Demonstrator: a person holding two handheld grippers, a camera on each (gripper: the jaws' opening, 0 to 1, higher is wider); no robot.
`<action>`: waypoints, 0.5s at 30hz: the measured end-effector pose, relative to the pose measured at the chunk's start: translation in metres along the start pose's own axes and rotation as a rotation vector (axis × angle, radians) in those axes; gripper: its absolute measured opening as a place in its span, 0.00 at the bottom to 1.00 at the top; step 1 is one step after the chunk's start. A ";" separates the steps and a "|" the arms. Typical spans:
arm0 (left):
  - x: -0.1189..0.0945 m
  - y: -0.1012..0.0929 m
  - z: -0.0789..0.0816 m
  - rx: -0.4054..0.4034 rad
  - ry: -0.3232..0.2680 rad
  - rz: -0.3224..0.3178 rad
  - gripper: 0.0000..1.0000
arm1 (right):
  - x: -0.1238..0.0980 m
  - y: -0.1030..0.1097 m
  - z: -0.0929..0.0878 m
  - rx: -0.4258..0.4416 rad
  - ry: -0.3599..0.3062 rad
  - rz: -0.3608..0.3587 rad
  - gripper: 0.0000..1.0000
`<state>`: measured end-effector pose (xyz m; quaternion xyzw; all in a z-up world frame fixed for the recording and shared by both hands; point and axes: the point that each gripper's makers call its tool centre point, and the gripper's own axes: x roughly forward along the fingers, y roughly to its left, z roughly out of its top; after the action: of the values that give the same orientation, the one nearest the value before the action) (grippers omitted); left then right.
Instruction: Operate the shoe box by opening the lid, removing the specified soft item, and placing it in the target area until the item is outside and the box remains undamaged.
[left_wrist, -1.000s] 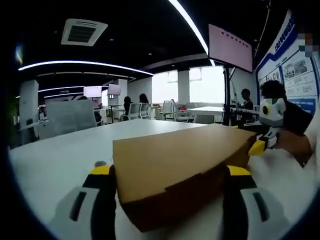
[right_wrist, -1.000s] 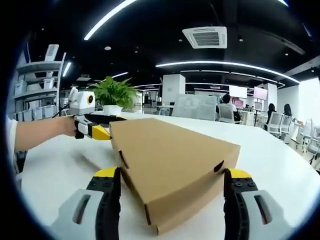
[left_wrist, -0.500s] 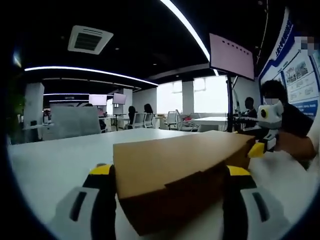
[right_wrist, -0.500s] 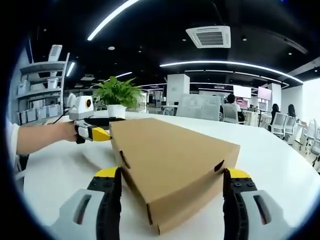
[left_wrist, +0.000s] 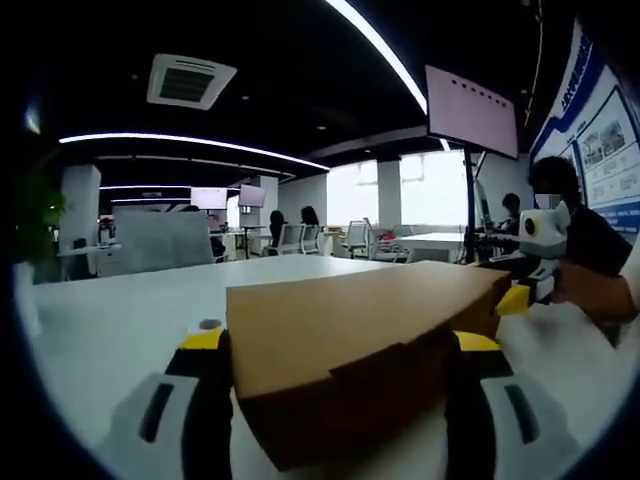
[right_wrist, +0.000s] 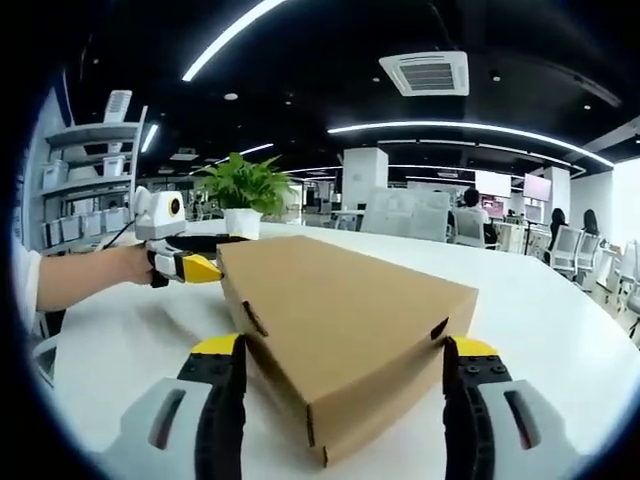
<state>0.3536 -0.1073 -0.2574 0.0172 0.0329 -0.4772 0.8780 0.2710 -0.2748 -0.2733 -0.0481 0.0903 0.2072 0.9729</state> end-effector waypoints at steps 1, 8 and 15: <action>-0.001 -0.001 0.000 -0.001 0.002 0.006 0.90 | 0.000 -0.001 0.000 0.000 -0.001 0.002 0.81; -0.011 -0.009 -0.002 -0.003 -0.006 0.060 0.90 | -0.003 0.000 0.000 -0.005 -0.006 0.027 0.78; -0.017 -0.013 -0.002 -0.006 -0.011 0.088 0.90 | -0.009 0.005 0.000 -0.007 -0.017 0.044 0.77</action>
<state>0.3337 -0.1004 -0.2581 0.0133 0.0287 -0.4379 0.8985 0.2612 -0.2733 -0.2717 -0.0480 0.0824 0.2293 0.9687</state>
